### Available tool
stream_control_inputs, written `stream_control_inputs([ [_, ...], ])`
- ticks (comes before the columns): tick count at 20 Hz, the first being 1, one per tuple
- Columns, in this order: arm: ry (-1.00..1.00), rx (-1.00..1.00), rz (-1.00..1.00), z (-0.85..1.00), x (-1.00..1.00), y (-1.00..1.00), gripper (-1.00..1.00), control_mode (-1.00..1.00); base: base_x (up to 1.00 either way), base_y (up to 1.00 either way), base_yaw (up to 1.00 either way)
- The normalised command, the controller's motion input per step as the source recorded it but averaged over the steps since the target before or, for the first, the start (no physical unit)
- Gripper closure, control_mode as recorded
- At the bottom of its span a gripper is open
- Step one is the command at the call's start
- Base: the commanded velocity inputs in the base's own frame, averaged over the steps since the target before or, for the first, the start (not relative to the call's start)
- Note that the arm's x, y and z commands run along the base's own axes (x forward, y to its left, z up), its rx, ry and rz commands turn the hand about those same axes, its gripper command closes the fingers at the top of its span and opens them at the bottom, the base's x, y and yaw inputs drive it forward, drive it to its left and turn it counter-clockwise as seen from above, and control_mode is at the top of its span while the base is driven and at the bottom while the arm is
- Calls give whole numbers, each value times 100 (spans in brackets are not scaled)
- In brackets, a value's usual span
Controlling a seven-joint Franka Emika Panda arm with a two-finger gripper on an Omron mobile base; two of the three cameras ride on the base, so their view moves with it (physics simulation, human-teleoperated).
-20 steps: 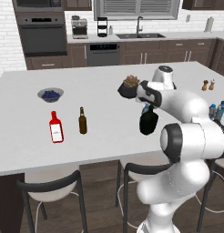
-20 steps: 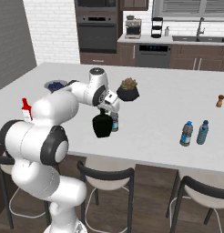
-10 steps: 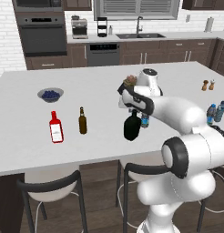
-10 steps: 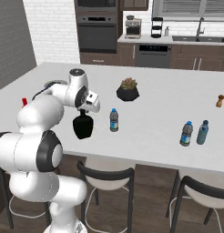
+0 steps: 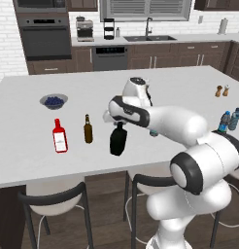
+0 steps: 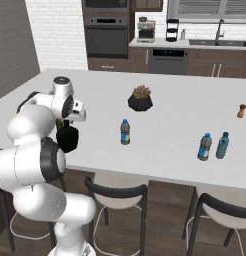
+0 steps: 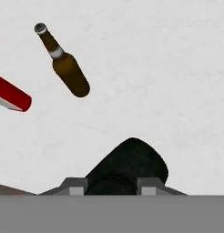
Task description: Move the plastic bottles in the middle to the plastics group, and the glass bottles in the middle to the glass group.
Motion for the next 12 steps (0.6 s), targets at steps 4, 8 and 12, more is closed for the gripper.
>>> stream_control_inputs([
  [4,0,0,17,7,0,88,100,-100,0,0,0],
  [8,0,0,8,4,0,74,100,-100,0,0,0],
  [12,0,0,4,0,0,60,100,-100,0,0,0],
])
